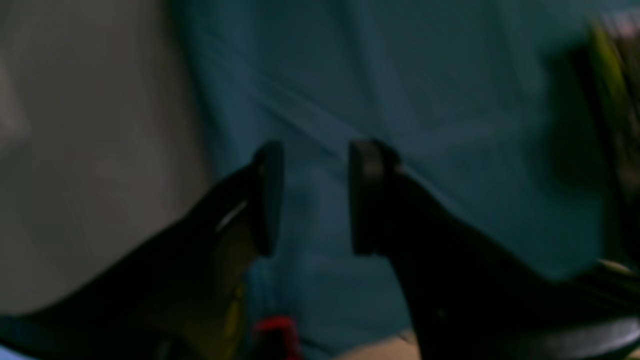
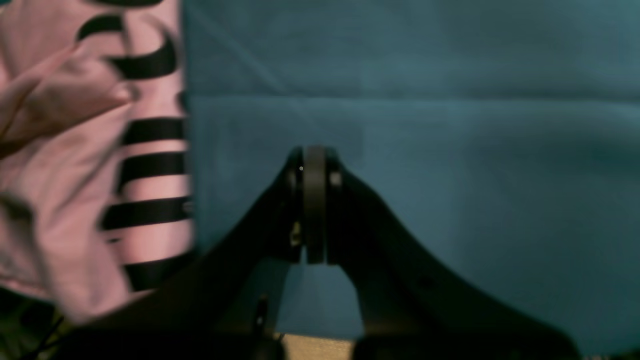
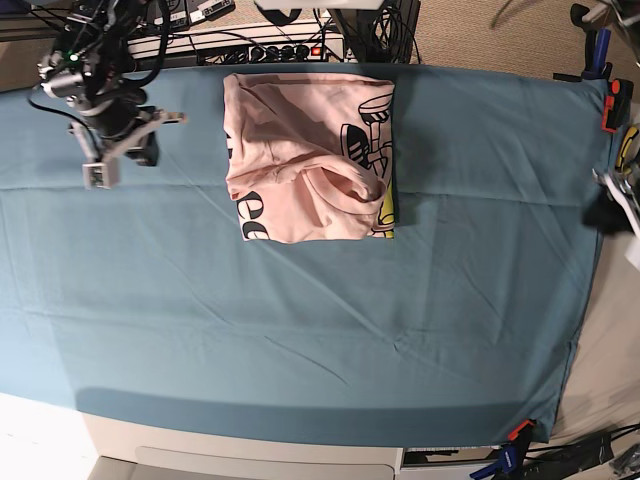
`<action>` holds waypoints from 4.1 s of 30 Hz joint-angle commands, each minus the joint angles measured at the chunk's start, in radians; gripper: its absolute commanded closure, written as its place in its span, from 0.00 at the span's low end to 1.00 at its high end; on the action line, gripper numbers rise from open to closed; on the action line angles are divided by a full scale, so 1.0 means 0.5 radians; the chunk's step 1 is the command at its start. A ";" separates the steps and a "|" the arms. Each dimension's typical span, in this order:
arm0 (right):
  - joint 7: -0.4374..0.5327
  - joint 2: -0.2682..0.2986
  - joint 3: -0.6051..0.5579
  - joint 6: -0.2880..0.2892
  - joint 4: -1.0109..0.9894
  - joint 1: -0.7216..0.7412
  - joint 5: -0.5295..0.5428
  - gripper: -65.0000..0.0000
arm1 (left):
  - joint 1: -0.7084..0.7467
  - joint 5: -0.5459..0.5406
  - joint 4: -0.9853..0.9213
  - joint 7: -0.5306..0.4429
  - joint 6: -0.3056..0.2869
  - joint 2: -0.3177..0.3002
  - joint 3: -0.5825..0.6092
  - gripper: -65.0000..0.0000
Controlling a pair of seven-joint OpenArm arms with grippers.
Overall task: Fold the T-shirt properly
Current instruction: 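Move the right gripper beside the stack and bring the left gripper over, then grasp the folded shirt's corner with the left gripper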
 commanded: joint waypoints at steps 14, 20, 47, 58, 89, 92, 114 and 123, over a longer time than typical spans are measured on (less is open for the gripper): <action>0.138 0.017 -0.787 0.020 -0.177 0.054 -0.016 1.00 | 0.244 -0.314 0.037 0.105 -0.150 0.179 -0.022 0.69; 0.137 0.017 -1.136 0.089 -0.177 0.054 -0.013 1.00 | 0.244 -0.315 0.037 0.105 -0.156 0.224 -0.022 0.69; -0.078 0.054 -0.521 0.159 -1.209 1.013 0.388 0.60 | 0.444 -0.314 0.037 0.102 -0.158 0.378 0.008 0.69; -0.282 0.124 -0.494 0.285 -2.007 1.442 0.931 0.60 | 0.475 -0.195 0.037 0.098 -0.163 0.387 0.273 0.63; -0.282 0.133 -0.494 0.301 -2.074 1.434 0.943 0.86 | 0.591 0.423 0.468 -0.179 0.244 0.692 0.996 0.48; -0.282 0.133 -0.494 0.301 -2.074 1.434 0.942 0.86 | 0.592 0.427 0.468 -0.188 0.266 0.726 0.996 0.39; -0.282 0.128 -0.494 0.322 -2.074 1.434 0.942 0.86 | 0.597 0.388 0.581 -0.230 0.319 0.825 0.996 0.38; -0.282 0.128 -0.494 0.323 -2.074 1.434 0.941 0.86 | 0.584 0.462 0.581 -0.273 0.320 0.895 1.295 0.38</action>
